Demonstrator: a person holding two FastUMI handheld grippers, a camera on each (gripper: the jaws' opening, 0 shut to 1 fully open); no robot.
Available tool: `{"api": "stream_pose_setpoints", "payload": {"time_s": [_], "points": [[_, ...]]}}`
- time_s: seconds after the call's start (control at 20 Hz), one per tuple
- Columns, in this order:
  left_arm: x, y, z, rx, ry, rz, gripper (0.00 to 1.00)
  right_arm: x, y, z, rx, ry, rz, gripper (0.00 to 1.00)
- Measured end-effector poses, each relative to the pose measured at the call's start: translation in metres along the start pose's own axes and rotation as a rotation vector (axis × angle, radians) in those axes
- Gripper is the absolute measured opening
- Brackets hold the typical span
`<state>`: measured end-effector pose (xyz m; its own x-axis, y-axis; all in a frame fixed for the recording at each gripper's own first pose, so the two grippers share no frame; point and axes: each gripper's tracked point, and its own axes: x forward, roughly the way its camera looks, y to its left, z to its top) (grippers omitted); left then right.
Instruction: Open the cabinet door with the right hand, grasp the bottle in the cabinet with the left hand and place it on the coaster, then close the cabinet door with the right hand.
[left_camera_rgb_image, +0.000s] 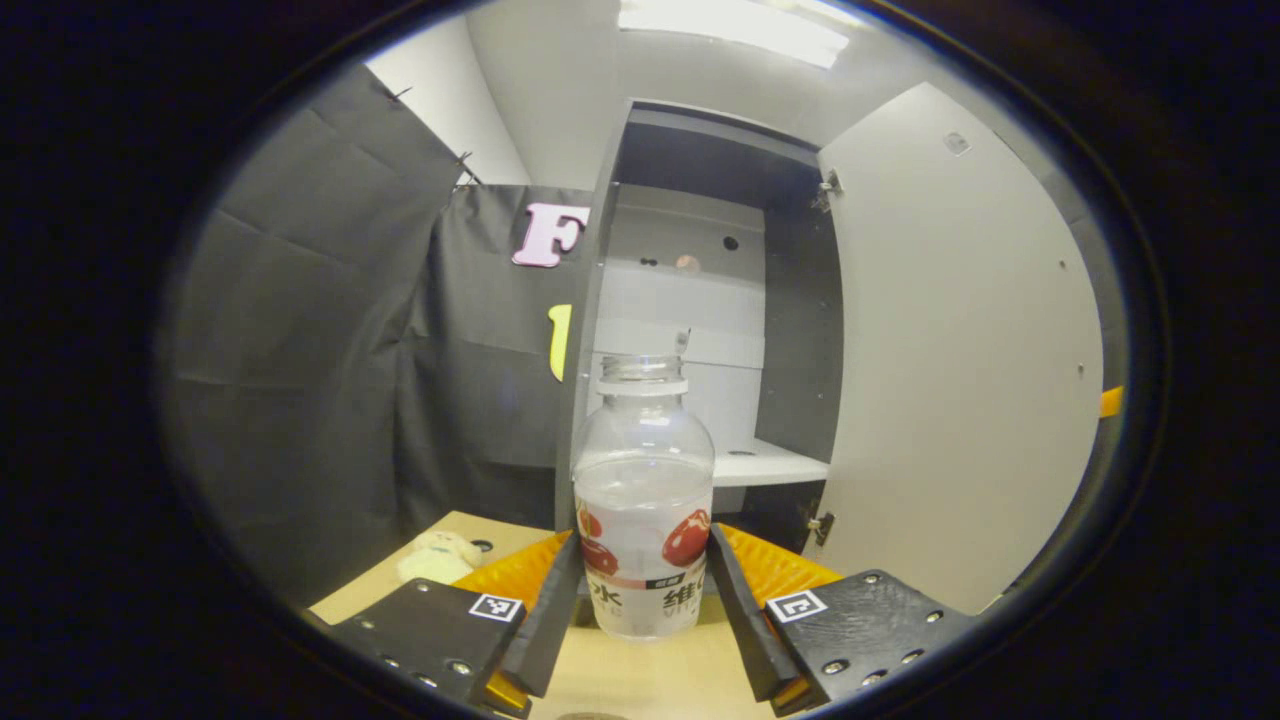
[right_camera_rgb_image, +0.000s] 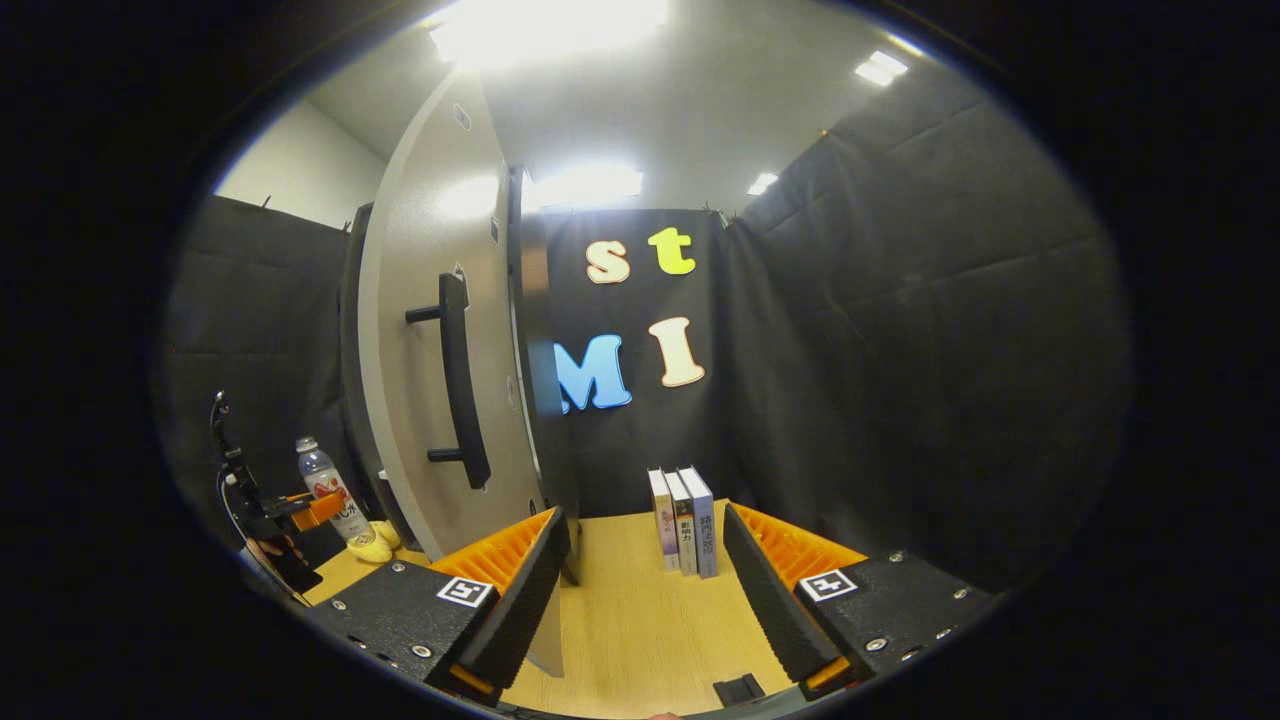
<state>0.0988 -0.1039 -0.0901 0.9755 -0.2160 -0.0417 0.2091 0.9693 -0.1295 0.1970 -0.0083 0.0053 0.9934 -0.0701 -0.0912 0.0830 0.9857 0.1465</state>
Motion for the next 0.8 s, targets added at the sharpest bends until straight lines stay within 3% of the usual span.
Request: {"api": "stream_pose_setpoints", "payload": {"time_s": [0.1,0.2,0.3,0.35,0.5,0.55,0.8], "points": [[-0.017,0.008,-0.016,-0.006,0.009,0.018,0.74,0.001,-0.001,0.001,0.011,-0.009,-0.007,0.95],[-0.032,0.012,-0.037,-0.030,0.024,0.035,0.70,0.003,-0.004,0.002,0.008,-0.014,-0.023,0.95],[-0.047,0.014,-0.057,-0.050,0.038,0.047,0.77,0.005,-0.005,0.002,0.010,-0.011,-0.028,0.95],[-0.053,0.014,-0.069,-0.055,0.053,0.049,0.70,0.007,-0.005,0.001,0.014,-0.005,-0.025,0.95],[-0.071,0.017,-0.098,-0.046,0.085,0.074,0.70,0.012,-0.004,-0.002,0.015,0.003,-0.017,0.95],[-0.074,0.020,-0.106,-0.043,0.093,0.085,0.74,0.013,-0.005,-0.003,0.011,0.005,-0.016,0.95],[-0.081,0.025,-0.177,-0.027,0.200,0.116,0.70,0.021,-0.004,-0.006,0.003,0.018,-0.006,0.95]]}}
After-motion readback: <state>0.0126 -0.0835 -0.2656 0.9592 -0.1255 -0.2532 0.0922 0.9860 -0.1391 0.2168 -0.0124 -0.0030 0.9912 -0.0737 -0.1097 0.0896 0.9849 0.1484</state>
